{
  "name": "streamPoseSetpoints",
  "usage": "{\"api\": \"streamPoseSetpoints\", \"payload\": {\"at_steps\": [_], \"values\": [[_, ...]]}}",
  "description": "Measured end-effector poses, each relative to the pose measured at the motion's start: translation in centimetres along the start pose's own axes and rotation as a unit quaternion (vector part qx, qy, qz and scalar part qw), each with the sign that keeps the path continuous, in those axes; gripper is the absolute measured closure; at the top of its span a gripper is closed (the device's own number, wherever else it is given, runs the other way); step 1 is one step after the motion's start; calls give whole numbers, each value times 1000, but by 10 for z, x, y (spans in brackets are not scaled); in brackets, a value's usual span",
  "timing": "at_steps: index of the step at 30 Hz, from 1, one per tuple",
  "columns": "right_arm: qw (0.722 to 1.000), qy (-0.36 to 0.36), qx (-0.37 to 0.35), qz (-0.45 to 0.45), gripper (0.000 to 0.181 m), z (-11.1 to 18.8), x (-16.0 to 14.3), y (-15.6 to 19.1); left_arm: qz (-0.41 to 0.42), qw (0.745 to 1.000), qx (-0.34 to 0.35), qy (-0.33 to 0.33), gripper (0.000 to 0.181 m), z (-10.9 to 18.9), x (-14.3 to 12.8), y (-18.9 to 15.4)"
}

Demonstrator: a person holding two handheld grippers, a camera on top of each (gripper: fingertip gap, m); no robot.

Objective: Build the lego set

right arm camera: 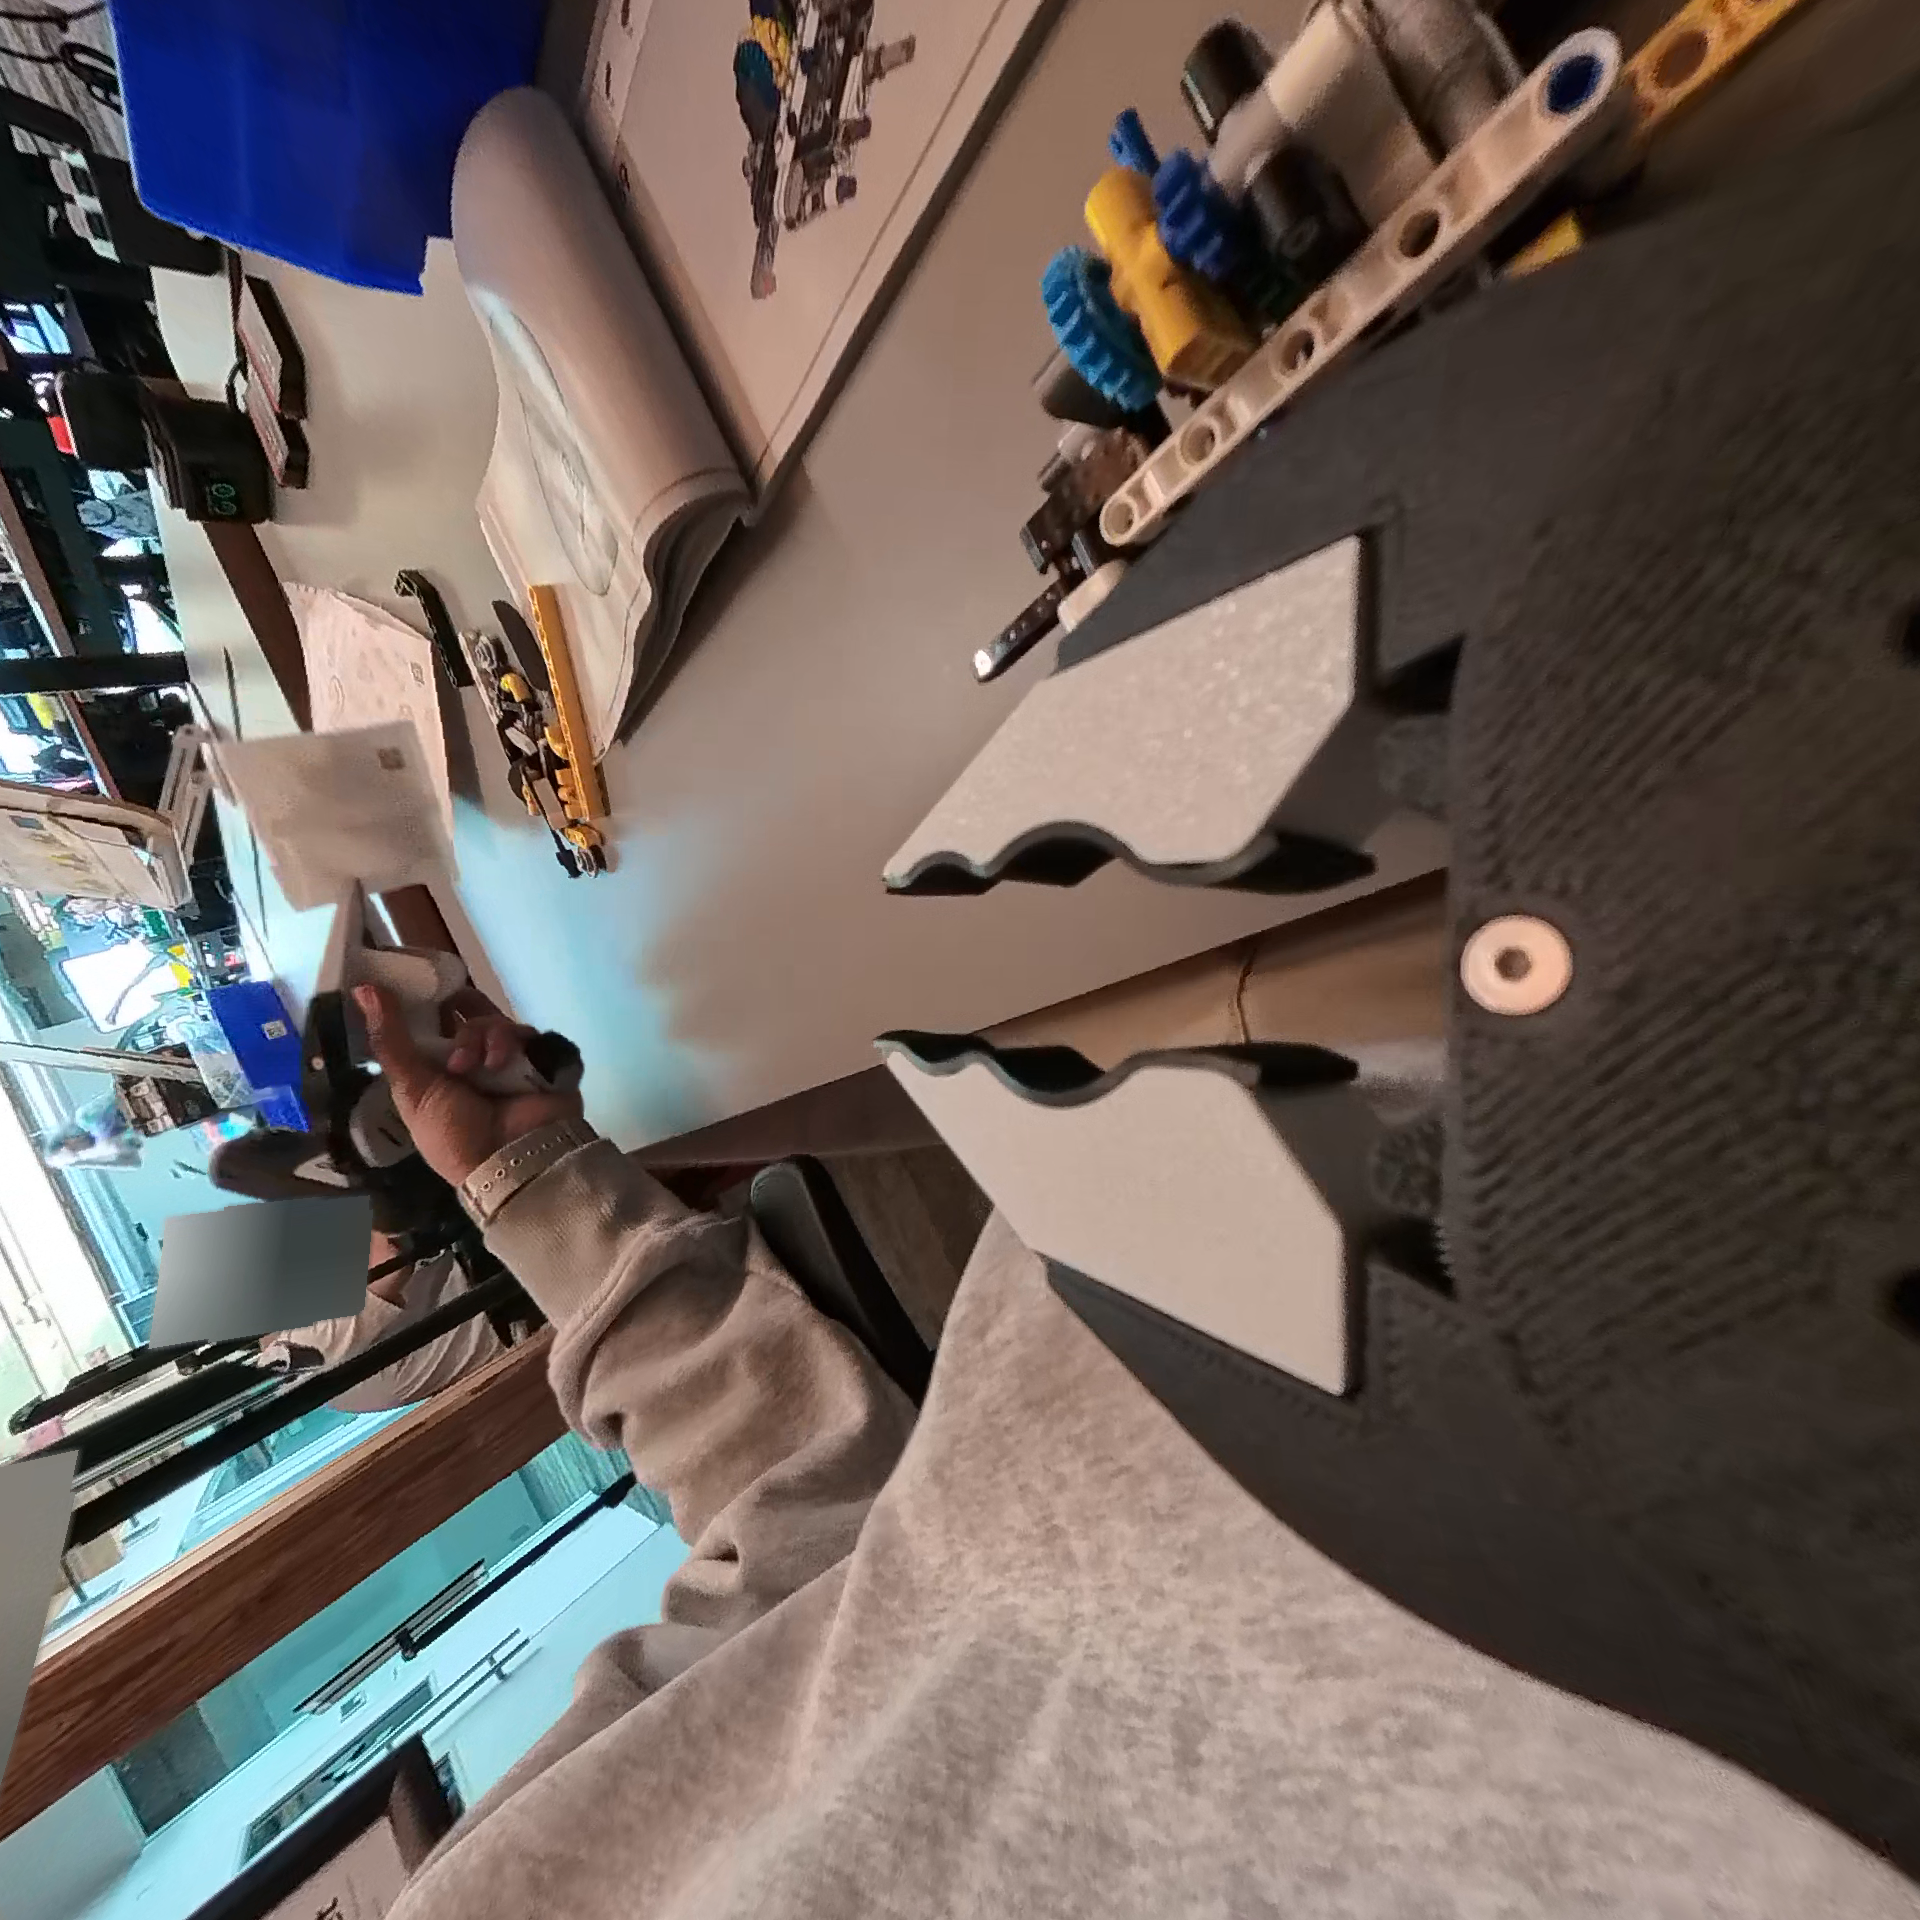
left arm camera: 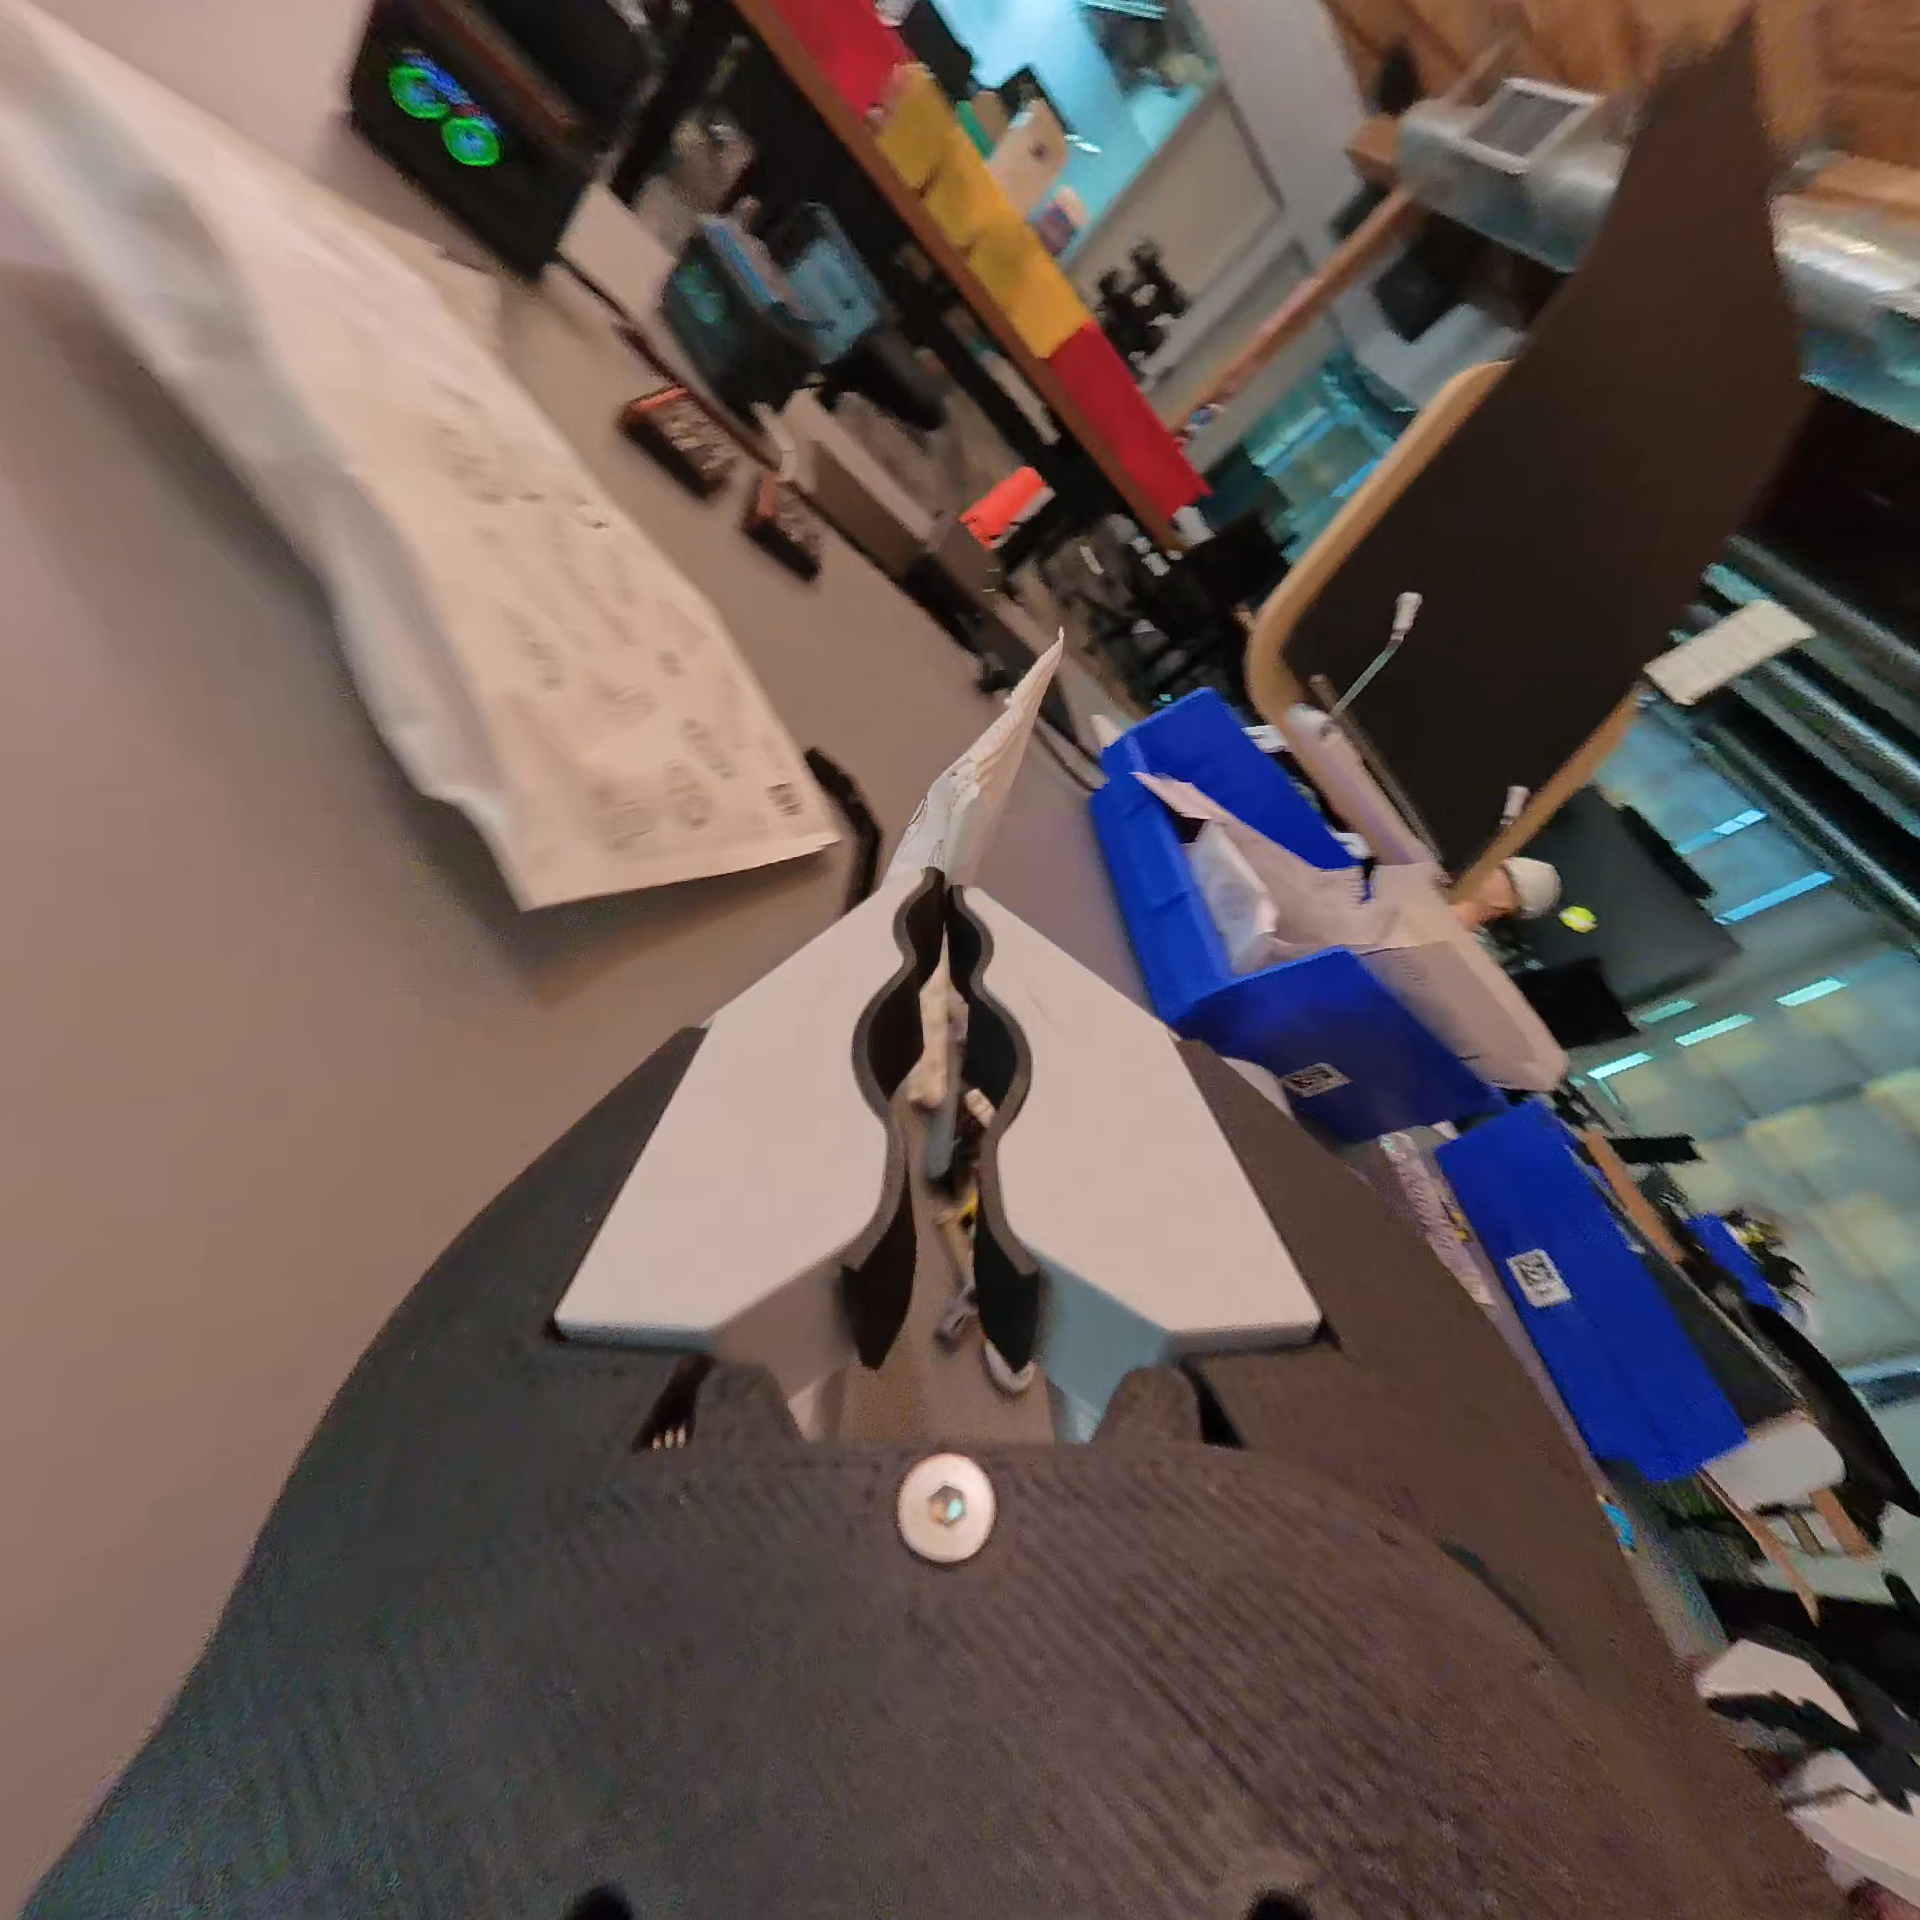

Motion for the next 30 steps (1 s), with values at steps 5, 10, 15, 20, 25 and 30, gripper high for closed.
{"api": "streamPoseSetpoints", "payload": {"at_steps": [5,10,15,20,25,30], "values": [[1000,6,-3,10,157,3,-1,2,35,998,43,-1,181,17,-6,28],[1000,8,-2,14,156,5,-1,5,63,996,45,32,181,17,-14,40],[1000,4,-3,13,156,7,0,8,60,995,80,30,138,19,-12,47],[1000,5,-6,20,156,9,-1,10,31,995,94,-9,137,27,-3,42],[999,13,-14,34,157,8,-2,10,2,995,97,-29,139,28,-2,29],[999,22,-17,44,157,5,-4,12,-66,992,110,-4,139,17,-9,14]]}}
Point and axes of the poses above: each gripper's, where its closed fingertips meet, z back along the fingers, x out of its top, y = z × x across the jaws, the point moved 6 cm from there along z, back along the fingers, and after that the axes turned 6 degrees about x, right-handed, at the moved point
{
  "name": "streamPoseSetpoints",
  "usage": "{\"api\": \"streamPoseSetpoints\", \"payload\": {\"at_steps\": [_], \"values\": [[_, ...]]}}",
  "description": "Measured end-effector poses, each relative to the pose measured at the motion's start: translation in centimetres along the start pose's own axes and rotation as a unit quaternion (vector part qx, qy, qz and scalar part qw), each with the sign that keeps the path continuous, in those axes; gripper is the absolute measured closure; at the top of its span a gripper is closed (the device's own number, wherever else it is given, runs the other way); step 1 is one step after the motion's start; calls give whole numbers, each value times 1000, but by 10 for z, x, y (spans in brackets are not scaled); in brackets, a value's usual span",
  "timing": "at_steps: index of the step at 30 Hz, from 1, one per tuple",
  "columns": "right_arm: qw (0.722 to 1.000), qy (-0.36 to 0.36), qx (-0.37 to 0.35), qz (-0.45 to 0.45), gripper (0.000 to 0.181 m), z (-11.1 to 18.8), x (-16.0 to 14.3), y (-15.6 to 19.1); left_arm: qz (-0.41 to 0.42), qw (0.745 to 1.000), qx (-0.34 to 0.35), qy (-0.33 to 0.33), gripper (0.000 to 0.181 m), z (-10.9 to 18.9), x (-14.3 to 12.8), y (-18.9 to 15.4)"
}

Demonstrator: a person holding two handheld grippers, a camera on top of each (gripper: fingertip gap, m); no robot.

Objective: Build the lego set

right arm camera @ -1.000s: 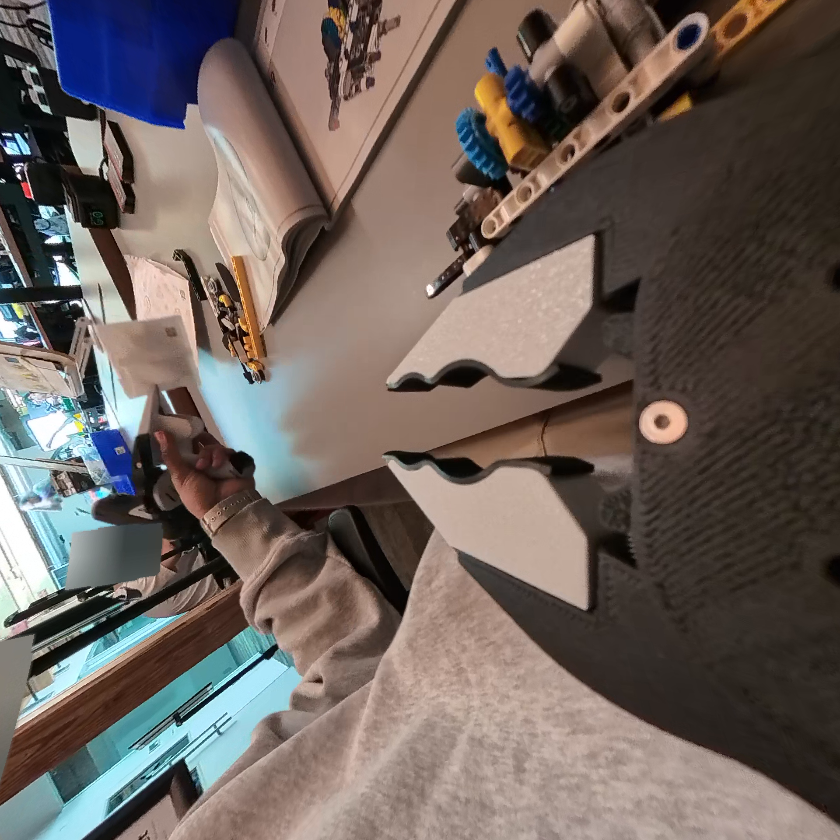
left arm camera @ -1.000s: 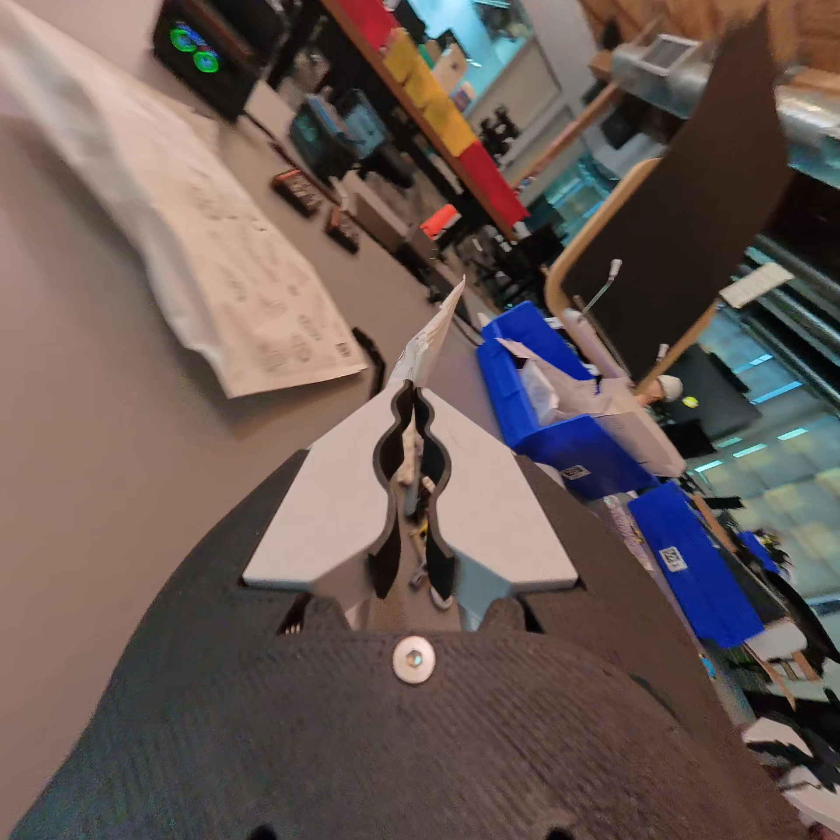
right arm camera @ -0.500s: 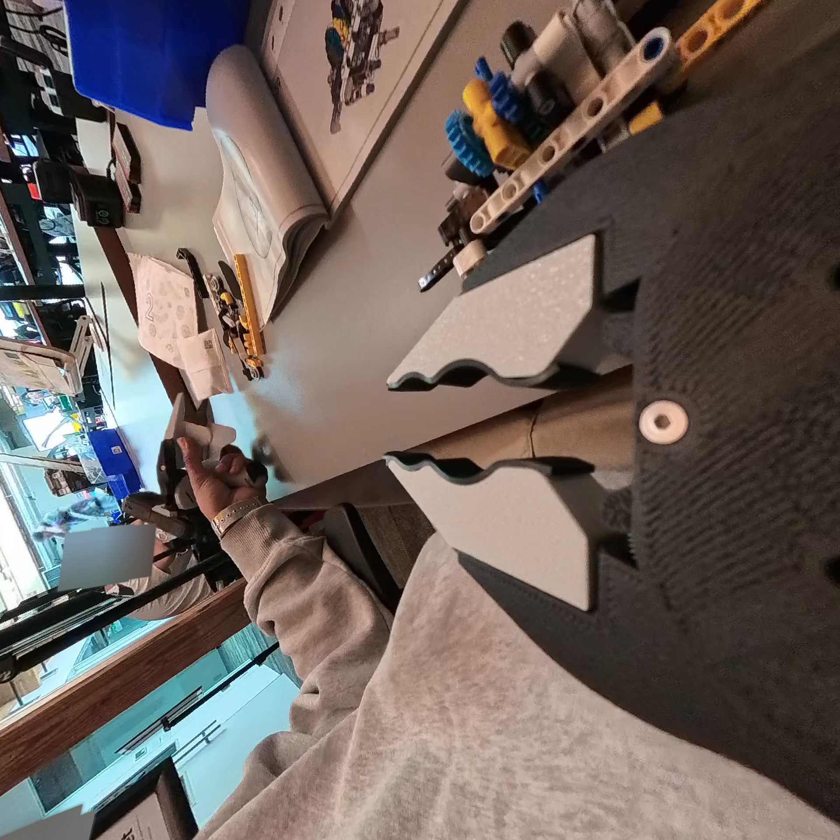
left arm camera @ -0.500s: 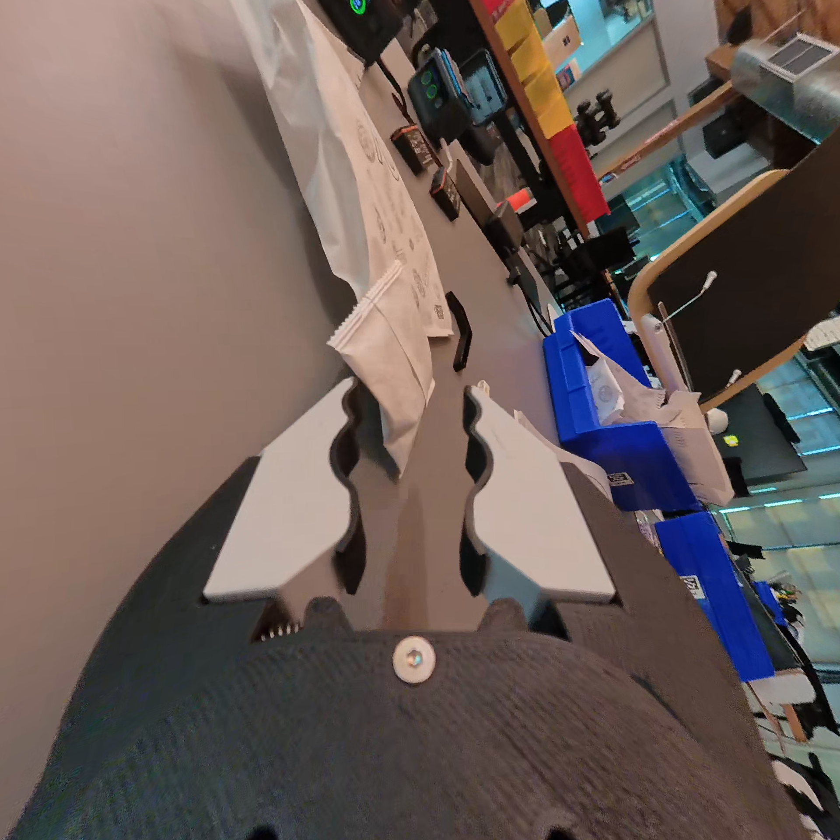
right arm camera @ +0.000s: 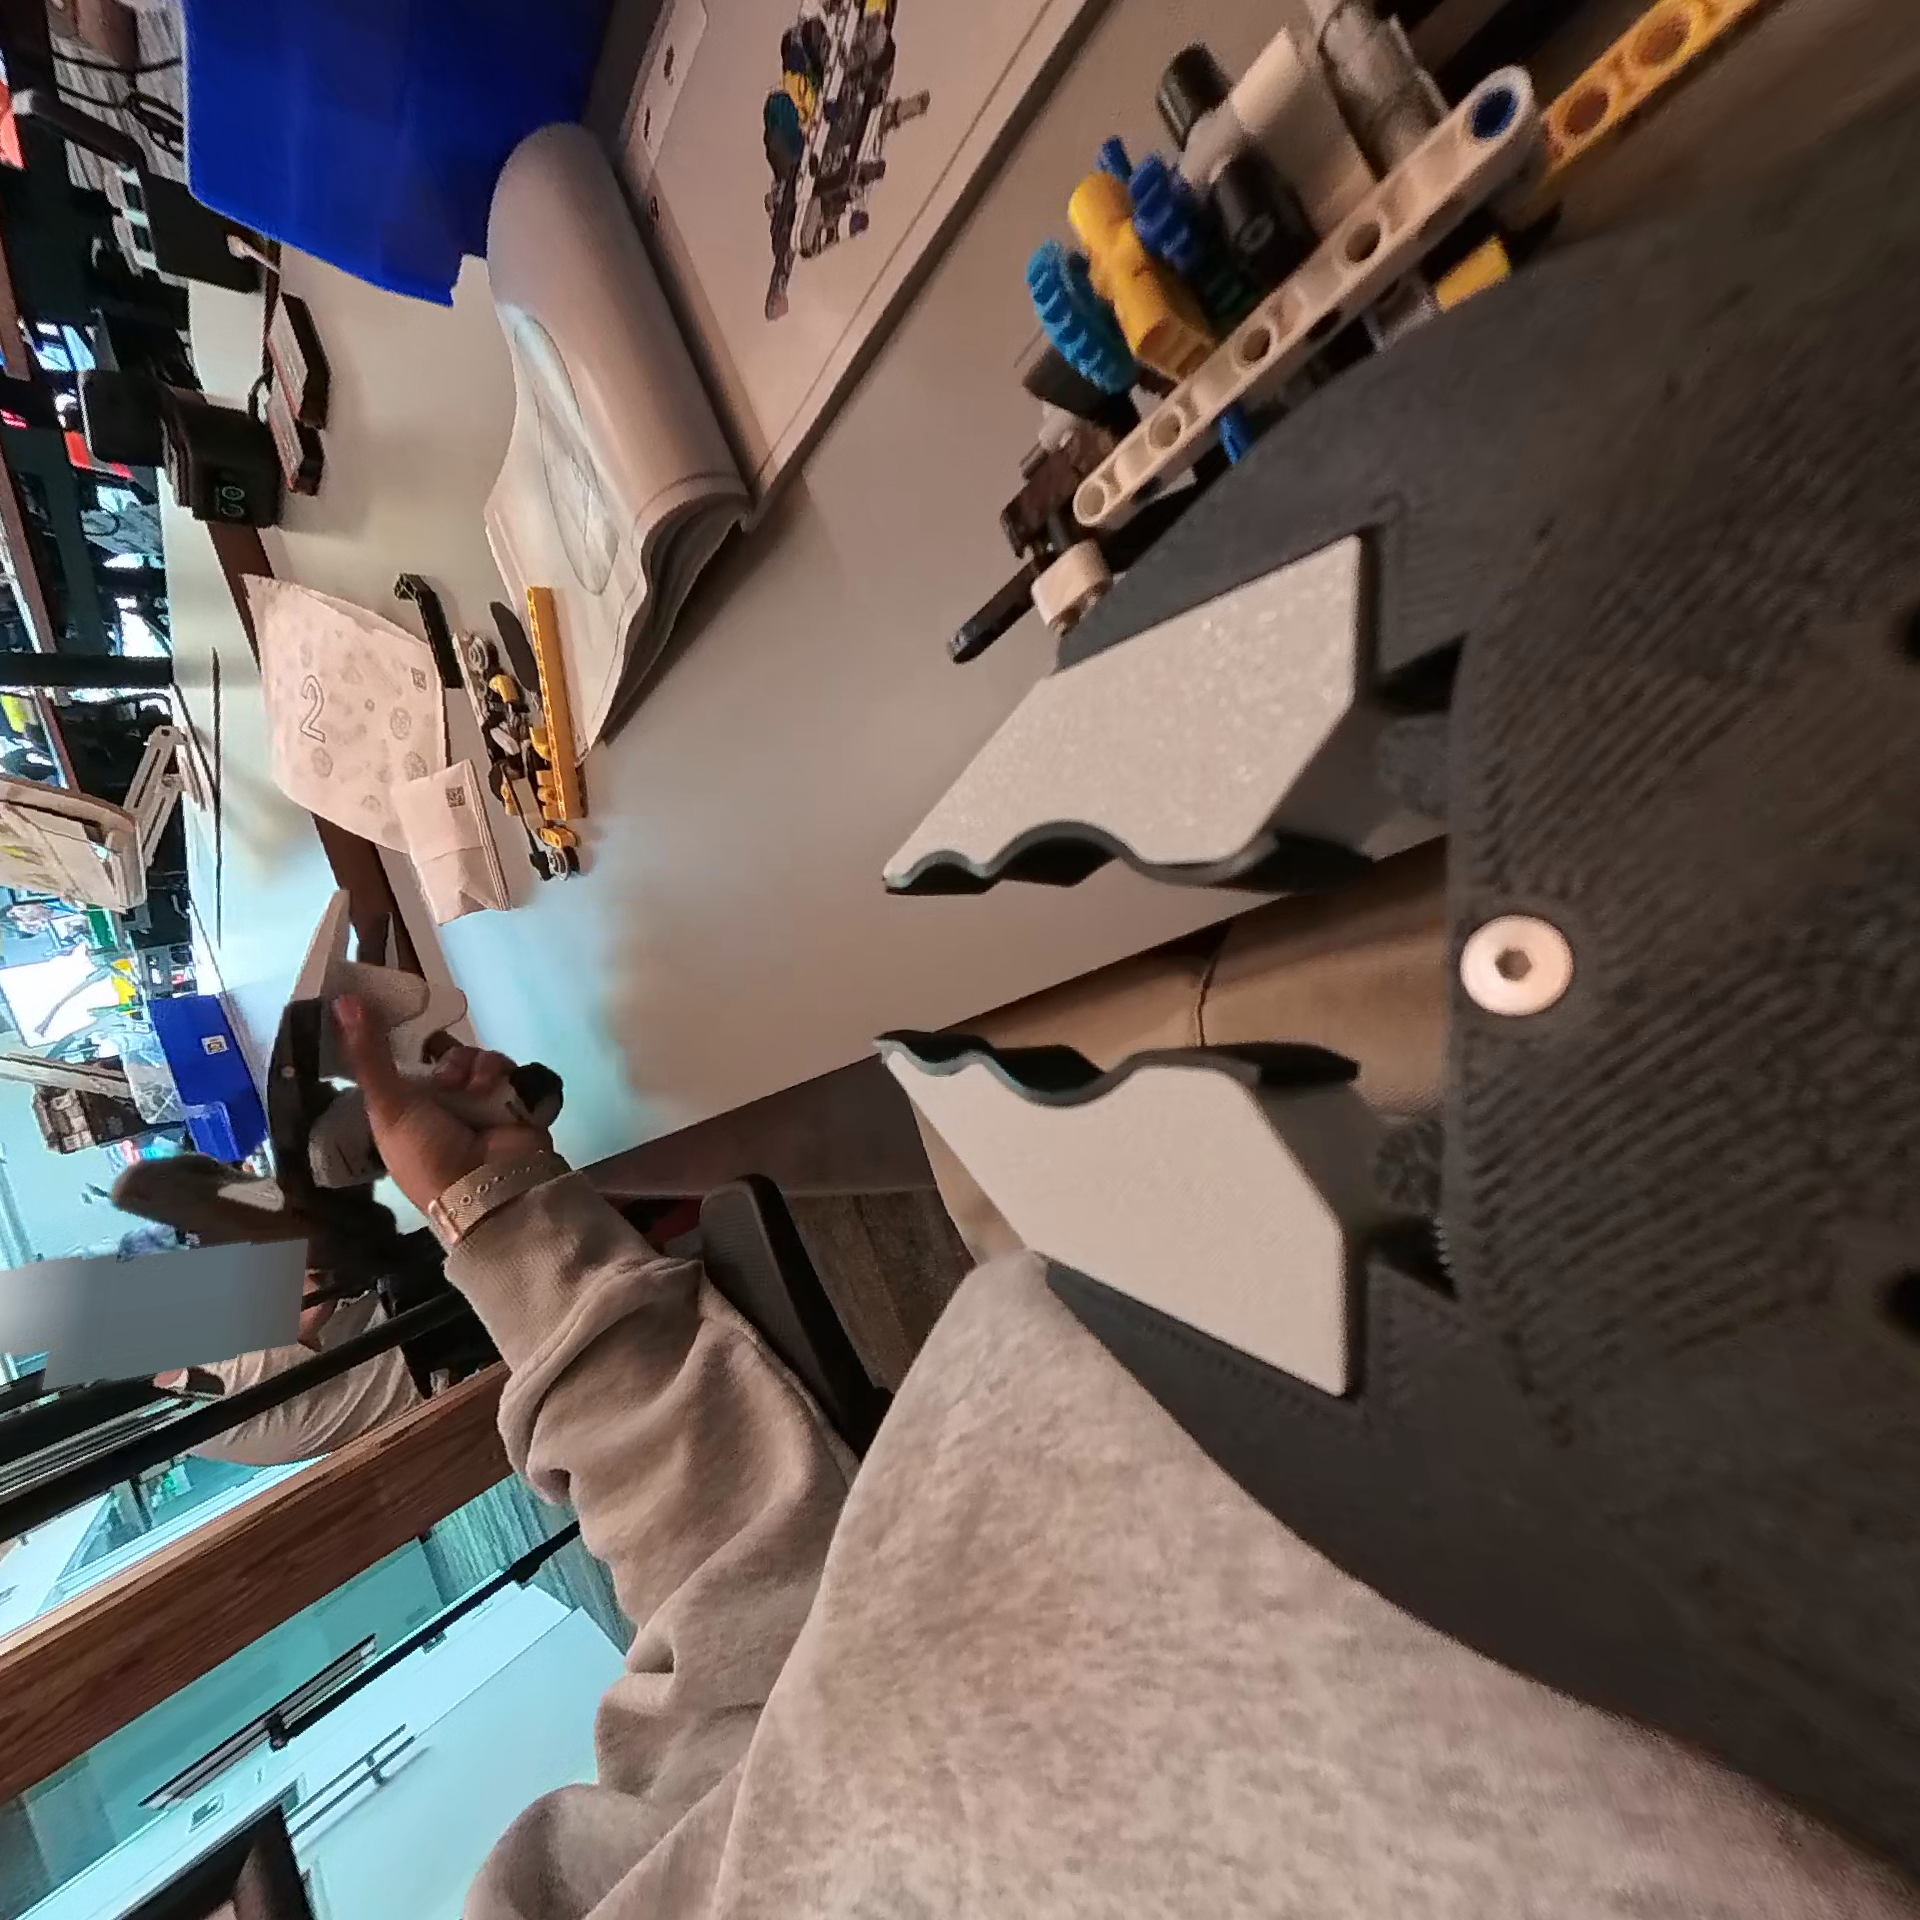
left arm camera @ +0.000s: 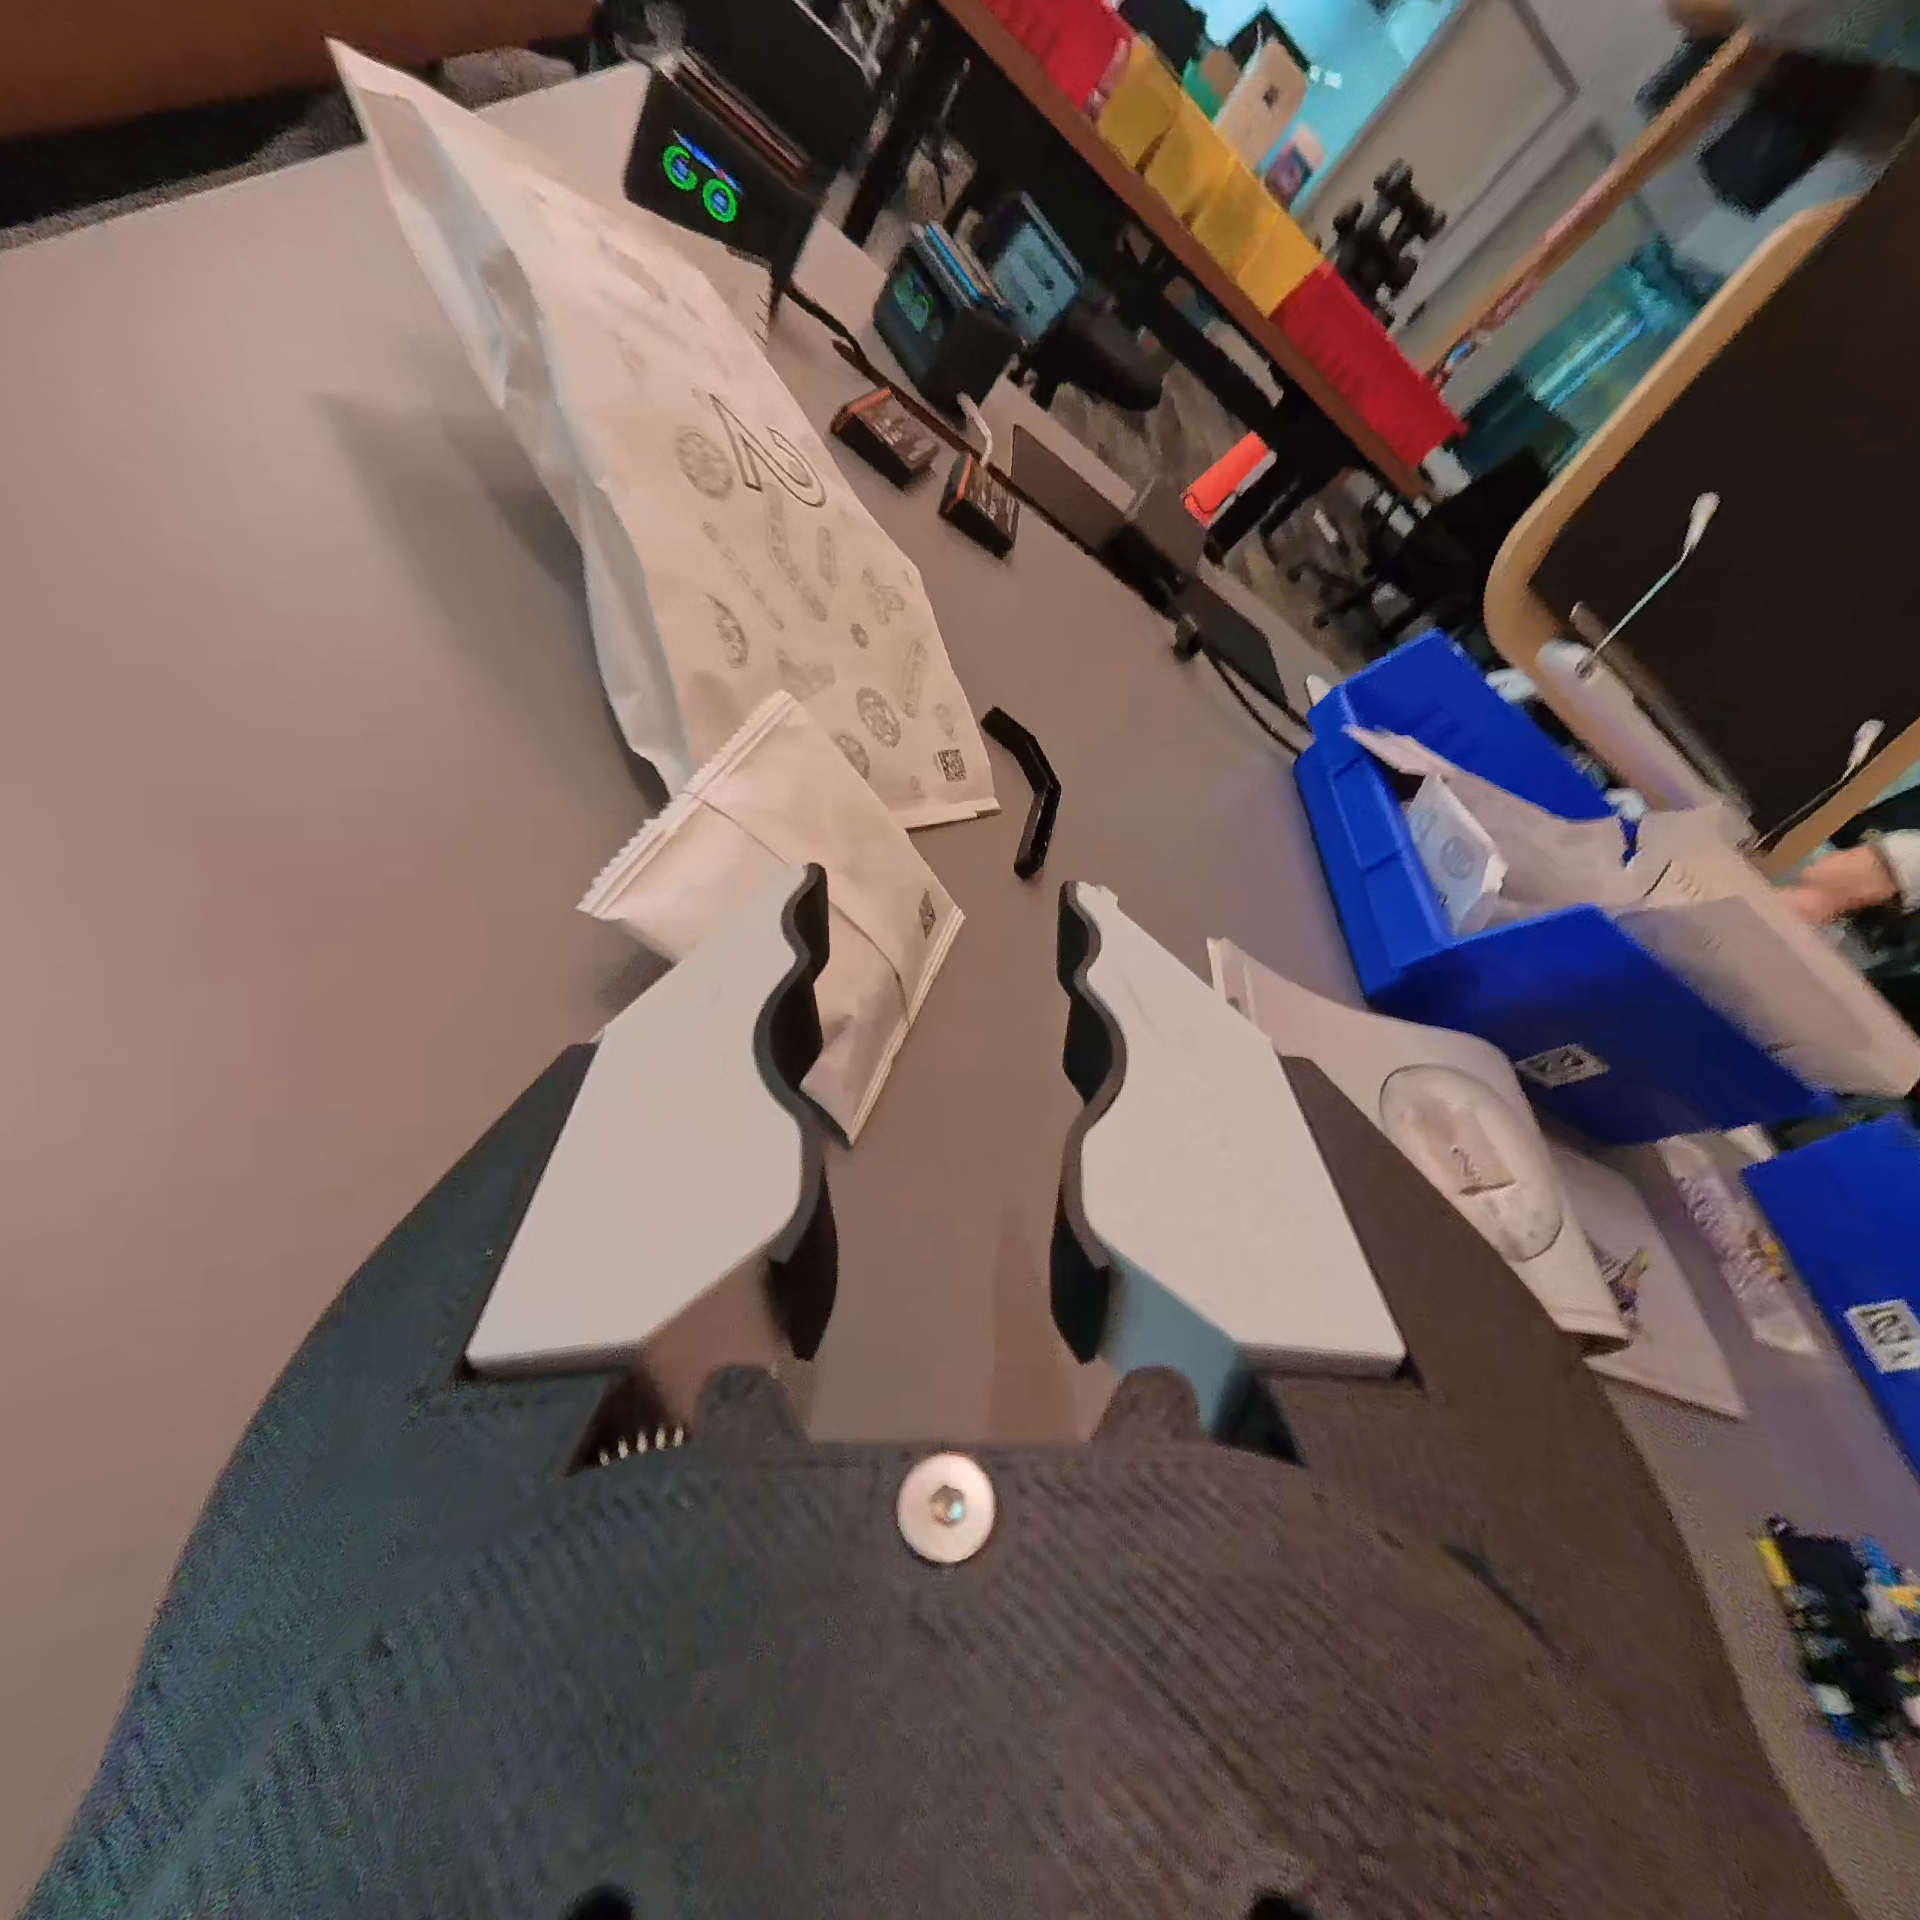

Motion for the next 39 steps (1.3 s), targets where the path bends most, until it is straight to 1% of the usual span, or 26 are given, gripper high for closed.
{"api": "streamPoseSetpoints", "payload": {"at_steps": [3,6,9,12,15,17,19,21,22,24,27,31,33,35,36,37,39], "values": [[1000,2,2,1,157,-3,0,2,-53,998,9,23,139,-9,-7,-14],[1000,-2,6,-4,157,-5,0,4,-118,991,16,67,139,-27,-12,-30],[1000,-3,18,-16,156,-9,-2,6,-196,975,42,97,139,-54,-9,-44],[1000,2,20,-14,156,-11,-2,6,-261,953,64,138,138,-91,-9,-56],[1000,2,15,-9,156,-12,0,5,-274,940,78,187,138,-124,-12,-62],[1000,1,14,-11,156,-11,1,3,-272,934,86,214,139,-140,-16,-62],[1000,-2,13,-16,156,-9,1,1,-262,931,83,239,146,-148,-22,-60],[1000,-6,12,-24,155,-7,1,-1,-252,935,75,239,162,-151,-24,-60],[1000,-9,11,-28,155,-6,1,-3,-252,936,61,239,176,-150,-24,-61],[999,-13,11,-34,155,-5,2,-5,-244,938,49,240,176,-148,-24,-62],[999,-16,11,-39,155,-3,2,-8,-242,947,36,208,176,-132,-17,-69],[999,-12,1,-36,155,-3,1,-12,-218,964,-5,153,176,-82,-14,-86],[999,-12,-3,-34,156,-3,1,-14,-211,969,-9,131,176,-56,-21,-88],[999,-17,-1,-35,156,-4,1,-15,-200,972,-20,121,176,-33,-35,-90],[999,-19,2,-36,156,-5,1,-15,-201,972,-18,119,176,-24,-41,-90],[999,-20,5,-36,157,-7,1,-15,-207,971,-1,119,176,-17,-47,-85],[999,-17,11,-34,157,-11,0,-13,-233,965,52,112,176,-10,-53,-70]]}}
Point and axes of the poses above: each gripper's, where its closed fingertips meet, z back along the fingers, x out of its top, y = z × x across the jaws, the point moved 6 cm from there along z, back along the fingers, and after that the axes turned 6 degrees about x, right-handed, at the moved point
